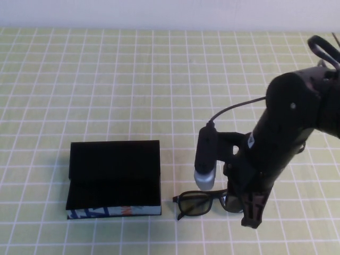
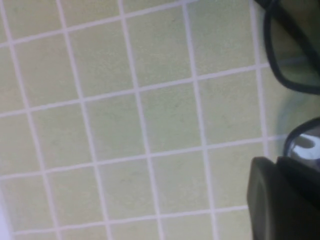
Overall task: Return glasses to glasses case
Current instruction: Pick up the glasses from the table
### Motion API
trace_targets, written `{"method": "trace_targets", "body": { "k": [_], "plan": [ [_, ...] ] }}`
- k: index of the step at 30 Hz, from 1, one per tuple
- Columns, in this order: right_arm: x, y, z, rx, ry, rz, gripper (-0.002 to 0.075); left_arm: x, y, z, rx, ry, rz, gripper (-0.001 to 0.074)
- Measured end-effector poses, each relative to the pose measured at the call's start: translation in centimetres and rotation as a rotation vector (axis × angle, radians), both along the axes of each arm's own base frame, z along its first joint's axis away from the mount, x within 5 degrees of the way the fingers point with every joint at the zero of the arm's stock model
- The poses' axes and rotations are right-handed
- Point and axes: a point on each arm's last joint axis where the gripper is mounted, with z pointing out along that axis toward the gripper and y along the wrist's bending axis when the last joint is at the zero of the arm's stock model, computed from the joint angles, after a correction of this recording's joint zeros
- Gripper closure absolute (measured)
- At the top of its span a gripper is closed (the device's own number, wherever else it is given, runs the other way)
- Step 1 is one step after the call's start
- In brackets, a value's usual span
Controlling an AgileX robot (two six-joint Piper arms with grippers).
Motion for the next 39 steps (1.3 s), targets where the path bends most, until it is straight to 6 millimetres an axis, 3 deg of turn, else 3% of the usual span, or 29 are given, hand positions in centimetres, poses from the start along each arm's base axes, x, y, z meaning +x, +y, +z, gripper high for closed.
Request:
{"method": "trace_targets", "body": {
  "k": [3,10,13,39],
  "plan": [
    [1.4,0.8,-0.5,-0.027,-0.024,0.08,0.0692,0.0,0.0,0.0,0.0,0.0,0.0,0.0738],
    [4.2,2.1,-1.5,-0.082,-0.077,0.196,0.0412,0.0,0.0,0.0,0.0,0.0,0.0,0.0738],
    [4.9,2.5,-2.1,-0.1,-0.075,0.211,0.0354,0.0,0.0,0.0,0.0,0.0,0.0,0.0738],
    [6.2,3.5,-5.5,-0.141,-0.021,0.254,0.0332,0.0,0.0,0.0,0.0,0.0,0.0,0.0738]
  ]
}}
